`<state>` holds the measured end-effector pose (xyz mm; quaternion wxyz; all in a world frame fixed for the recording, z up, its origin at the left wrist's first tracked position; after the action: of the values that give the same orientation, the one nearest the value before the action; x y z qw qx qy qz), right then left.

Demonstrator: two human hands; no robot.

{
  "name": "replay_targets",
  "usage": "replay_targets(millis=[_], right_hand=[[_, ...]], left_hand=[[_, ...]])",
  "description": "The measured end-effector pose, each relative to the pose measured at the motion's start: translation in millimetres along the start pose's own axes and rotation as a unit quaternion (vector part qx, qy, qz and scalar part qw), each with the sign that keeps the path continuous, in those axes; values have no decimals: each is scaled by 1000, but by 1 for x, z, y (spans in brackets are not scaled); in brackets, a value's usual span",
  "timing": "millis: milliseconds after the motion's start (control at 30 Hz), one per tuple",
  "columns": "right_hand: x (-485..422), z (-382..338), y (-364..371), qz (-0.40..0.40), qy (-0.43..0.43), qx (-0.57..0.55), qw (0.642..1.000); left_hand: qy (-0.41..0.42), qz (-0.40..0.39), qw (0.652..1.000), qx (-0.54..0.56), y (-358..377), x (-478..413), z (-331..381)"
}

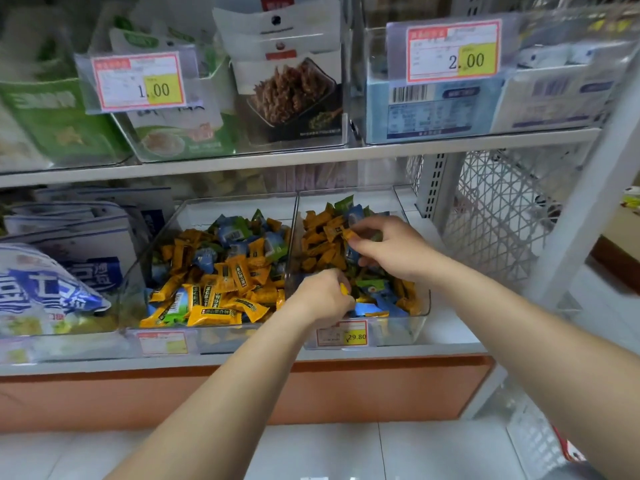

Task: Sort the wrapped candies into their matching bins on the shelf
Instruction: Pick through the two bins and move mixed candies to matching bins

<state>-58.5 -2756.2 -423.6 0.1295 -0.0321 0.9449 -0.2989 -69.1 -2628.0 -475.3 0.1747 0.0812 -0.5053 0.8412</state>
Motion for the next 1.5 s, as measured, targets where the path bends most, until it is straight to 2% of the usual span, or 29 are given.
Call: replay_targets(millis=[67, 133, 267, 367, 433, 567, 667, 767, 833, 900, 967, 1033, 1100, 1167, 1233, 1300, 1400, 1500], right_hand=[[2, 4, -1, -5, -3, -12, 1000], [4, 7, -3, 6, -11, -14, 1000], [5, 7, -4, 32, -15, -33, 999], [6, 1, 4, 29, -21, -93, 995], [6, -4, 14, 27, -20, -136, 990], [-21, -45, 42, 44, -57, -149, 986], [-52, -82, 70, 47, -96, -99, 989], [-70, -95, 93, -7, -108, 80, 991], [-62, -92, 84, -20, -109, 111, 988], [-38, -81, 58, -12, -123, 112, 986], [-6, -63, 18, 27, -135, 133, 981], [19, -33, -23, 72, -115, 153, 979], [34, 0, -55, 112, -60, 139, 982], [43, 29, -71, 129, -6, 104, 986], [52, 49, -66, 99, 17, 73, 992], [57, 63, -56, 63, 17, 21, 998], [58, 70, -55, 68, 8, -30, 997], [57, 71, -57, 69, 1, -40, 997]], left_hand=[[19, 0, 1000, 4, 4, 2, 4], [48, 31, 998, 8, 4, 8, 5], [91, 118, 974, 169, -16, 24, -1], [125, 170, 957, 198, -36, 43, -4], [156, 200, 947, 196, -55, 56, -6], [168, 324, 924, 118, -113, 71, -32], [115, 376, 914, 99, -142, 60, -70], [54, 324, 943, 59, -146, 40, -96], [28, 287, 957, -34, -141, 35, -100], [29, 320, 944, -68, -140, 45, -95], [100, 362, 926, -44, -128, 64, -68], [190, 315, 930, -12, -97, 71, -24], [232, 215, 948, 15, -56, 58, 17], [222, 133, 965, 39, -24, 33, 44], [203, 84, 975, 45, -2, 9, 59], [201, 49, 978, 32, 13, -8, 68], [221, 8, 975, -18, 23, -21, 75], [199, -81, 977, 5, 29, -28, 78]])
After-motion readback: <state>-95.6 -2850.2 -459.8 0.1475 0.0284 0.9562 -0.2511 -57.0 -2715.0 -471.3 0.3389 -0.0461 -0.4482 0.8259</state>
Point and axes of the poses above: each hand's wrist, its own x-axis away from the middle knuckle, its own y-axis out of the palm, z = x × y, the point moved 8 cm from there along -x, towards the middle knuckle, and after that the axes turned 9 degrees about -y, right-handed, at the moved point
